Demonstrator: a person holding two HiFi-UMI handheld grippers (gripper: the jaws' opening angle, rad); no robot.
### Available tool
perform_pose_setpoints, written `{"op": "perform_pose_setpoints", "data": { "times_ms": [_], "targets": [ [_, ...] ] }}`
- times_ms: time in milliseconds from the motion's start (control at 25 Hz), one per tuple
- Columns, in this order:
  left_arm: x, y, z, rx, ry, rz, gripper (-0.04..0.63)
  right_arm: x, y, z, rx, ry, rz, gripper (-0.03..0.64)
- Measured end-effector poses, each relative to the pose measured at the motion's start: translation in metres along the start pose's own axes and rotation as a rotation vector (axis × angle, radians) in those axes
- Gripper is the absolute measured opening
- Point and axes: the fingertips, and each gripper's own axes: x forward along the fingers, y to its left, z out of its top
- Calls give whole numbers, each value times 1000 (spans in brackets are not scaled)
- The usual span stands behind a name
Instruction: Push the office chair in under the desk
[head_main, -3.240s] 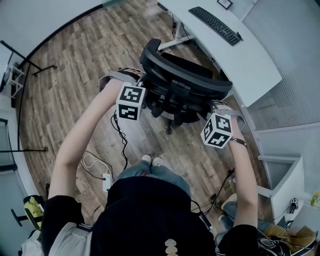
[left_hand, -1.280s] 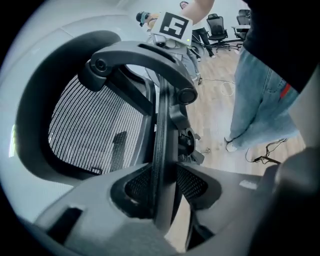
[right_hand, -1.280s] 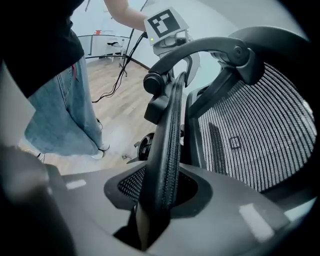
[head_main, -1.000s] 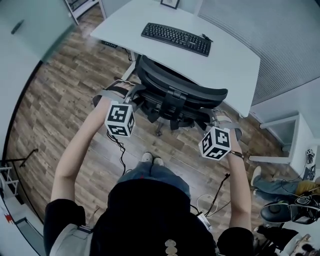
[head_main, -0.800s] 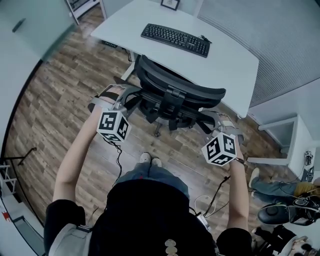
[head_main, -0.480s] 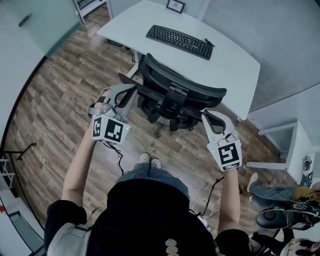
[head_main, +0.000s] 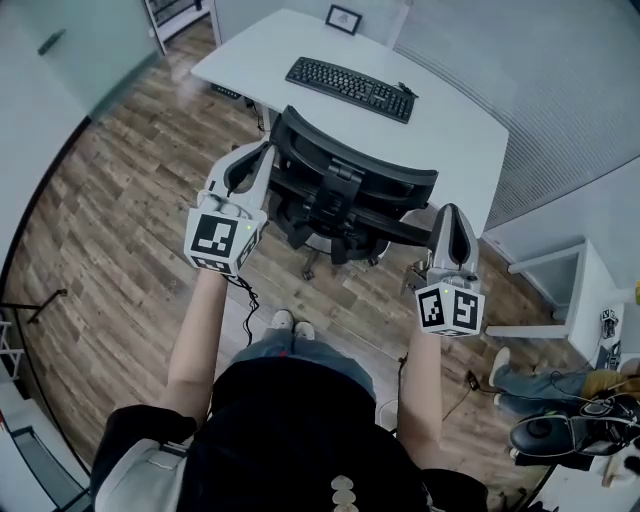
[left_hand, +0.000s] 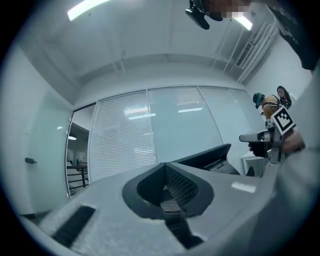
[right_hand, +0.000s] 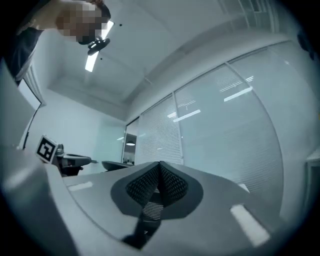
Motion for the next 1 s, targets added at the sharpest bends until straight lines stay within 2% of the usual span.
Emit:
{"op": "perform_pose_setpoints", "data": {
  "times_ms": [120, 240, 440, 720, 1000],
  "targets": [
    [0, -10, -16, -35, 31, 4, 8, -13, -18, -13, 30, 5, -116, 8],
    [-2, -16, -27, -73, 55, -7, 8, -23, -24, -25, 40, 28, -159, 8],
    [-5, -19, -29, -61, 74, -5, 8, -28, -24, -28, 55, 38, -167, 8],
    [-9, -16, -31, -63, 75, 30, 8, -25, -17, -32, 59, 55, -148, 6],
    [-9, -16, -35, -58, 89, 29, 8, -22, -10, -33, 53, 58, -119, 6]
  ]
}}
